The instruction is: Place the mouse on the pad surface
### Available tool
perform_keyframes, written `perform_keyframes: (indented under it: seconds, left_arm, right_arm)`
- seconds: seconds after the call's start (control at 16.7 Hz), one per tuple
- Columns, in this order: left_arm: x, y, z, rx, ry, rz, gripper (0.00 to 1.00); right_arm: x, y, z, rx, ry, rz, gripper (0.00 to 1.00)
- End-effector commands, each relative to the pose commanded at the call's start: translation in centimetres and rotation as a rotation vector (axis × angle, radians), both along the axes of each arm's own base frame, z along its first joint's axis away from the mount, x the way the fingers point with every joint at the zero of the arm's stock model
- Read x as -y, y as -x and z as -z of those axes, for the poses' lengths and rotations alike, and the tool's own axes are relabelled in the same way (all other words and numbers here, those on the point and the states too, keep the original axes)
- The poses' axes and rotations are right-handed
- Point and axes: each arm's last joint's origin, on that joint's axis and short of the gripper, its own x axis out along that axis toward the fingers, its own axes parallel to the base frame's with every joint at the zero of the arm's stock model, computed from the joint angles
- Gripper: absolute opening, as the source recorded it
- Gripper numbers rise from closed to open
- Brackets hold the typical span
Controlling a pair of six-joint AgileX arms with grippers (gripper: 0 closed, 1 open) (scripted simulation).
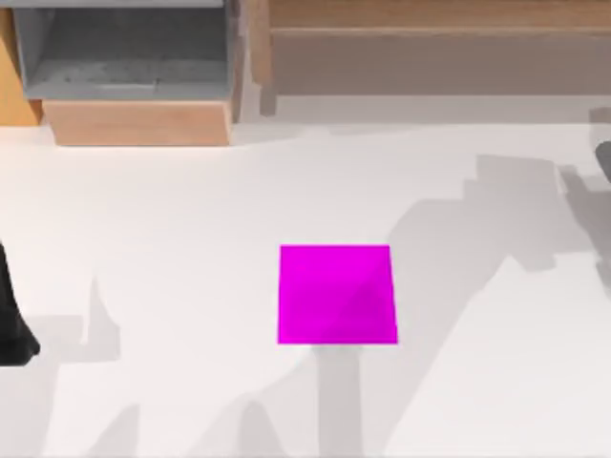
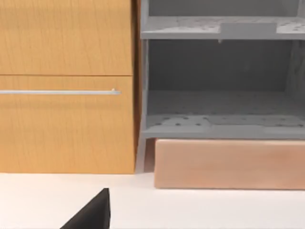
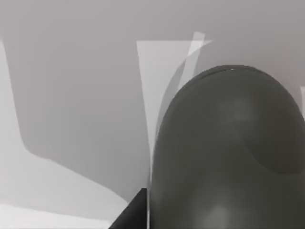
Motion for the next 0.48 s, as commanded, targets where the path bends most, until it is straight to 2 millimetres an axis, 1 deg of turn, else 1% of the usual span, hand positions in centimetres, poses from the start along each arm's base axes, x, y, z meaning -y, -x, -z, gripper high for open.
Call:
perform_keyframes:
  seconds: [0.06,0.12,0.24,0.3,0.48]
  left_arm:
    - [0.0,0.0,0.0,0.0,0.0,0.0,1.0]
    - [0.0,0.0,0.0,0.0,0.0,0.0,1.0]
    - [0.0,0.0,0.0,0.0,0.0,0.0,1.0]
    - [0.0,0.0,0.0,0.0,0.0,0.0,1.0]
    - [0.0,0.0,0.0,0.0,0.0,0.0,1.0]
  right_arm:
    - [0.0,0.0,0.0,0.0,0.0,0.0,0.0]
    - [-0.1,0.5,-1.7,-0.004,0.017,0.023,0.0]
    - [-0.1,0.4,-2.2,-0.001,0.017,0.022,0.0]
    - [0.0,0.2,-3.0,0.006,0.018,0.02,0.0]
    - [0.0,0.0,-6.1,0.003,0.018,0.018,0.0]
